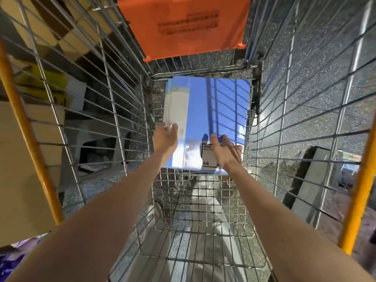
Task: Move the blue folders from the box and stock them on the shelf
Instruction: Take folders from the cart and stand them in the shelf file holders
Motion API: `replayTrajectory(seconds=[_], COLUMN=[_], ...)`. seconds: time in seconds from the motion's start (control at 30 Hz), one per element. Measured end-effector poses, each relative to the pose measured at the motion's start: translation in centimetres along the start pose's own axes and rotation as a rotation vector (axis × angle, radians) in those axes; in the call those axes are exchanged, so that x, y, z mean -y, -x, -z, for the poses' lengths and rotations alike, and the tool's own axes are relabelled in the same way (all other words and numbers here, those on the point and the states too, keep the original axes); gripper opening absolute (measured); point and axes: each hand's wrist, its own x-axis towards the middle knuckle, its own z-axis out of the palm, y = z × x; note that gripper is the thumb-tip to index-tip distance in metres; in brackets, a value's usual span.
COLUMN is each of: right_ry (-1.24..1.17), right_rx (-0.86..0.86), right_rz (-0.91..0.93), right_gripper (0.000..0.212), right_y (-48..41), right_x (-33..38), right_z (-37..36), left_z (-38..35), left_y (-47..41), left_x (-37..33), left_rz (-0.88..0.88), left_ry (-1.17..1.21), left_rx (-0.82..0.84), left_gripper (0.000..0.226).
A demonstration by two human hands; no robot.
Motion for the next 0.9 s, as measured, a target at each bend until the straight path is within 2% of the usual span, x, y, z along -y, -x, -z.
replayTrajectory(seconds=[0.03,0.13,0.17,0.2,0.27,0.33,0.37,0.43,0.5,0.57,0.63,0.8,0.9], right_ry=[0.007,-0.139,-0.212,-0.257,-0.258,-0.226,-0.198,-0.128,-0.110,-0.115,-0.177,-0.249,-0.244], right_rx=[-0.002,-0.033,-0.061,-0.095,-0.092,-0.050,-0.064,-0.108,-0.086,-0.037,0.020,0.096,0.113], right_rz=[0.003,0.055,0.058,0.091,0.152,0.179,0.201,0.228,0.252,0.255,0.252,0.239,0.236], right_gripper=[0.115,0.066,0.057,0.056,0.074,0.093,0.095,0.088,0.081,0.082,0.082,0.081,0.082], right_y=[0.6,3.5,4.0,4.5,5.7,6.5,6.5,6.0,5.3,5.0,5.1,4.7,4.3], right_x=[0.4,2.9,3.4,4.5,7.0,9.5,10.3,10.9,10.7,10.1,9.4,8.1,8.2], right_z=[0.4,1.7,1.8,2.2,2.5,2.8,3.0,3.8,4.3,4.9,5.3,5.2,5.1], left_z=[0.6,2.2,2.4,2.6,2.4,2.4,2.6,3.2,3.7,3.5,3.2,1.8,1.8], left_y=[0.0,0.8,1.4,2.1,3.8,5.5,6.3,6.5,5.6,4.4,2.8,-0.1,0.1], left_x=[-0.2,-1.4,-1.7,-2.2,-3.1,-3.9,-4.0,-4.1,-3.6,-2.4,-1.1,0.3,-0.3], left_rz=[0.027,0.059,0.055,0.050,0.073,0.083,0.075,0.058,-0.005,-0.024,-0.046,-0.014,-0.003], left_ry=[0.083,0.241,0.260,0.304,0.404,0.481,0.528,0.550,0.466,0.370,0.256,0.131,0.086], left_rx=[0.017,0.094,0.106,0.094,0.087,0.192,0.249,0.343,0.388,0.320,0.170,0.171,0.129], left_gripper=[0.051,0.057,0.057,0.057,0.051,0.035,0.025,0.025,0.031,0.037,0.045,0.066,0.063])
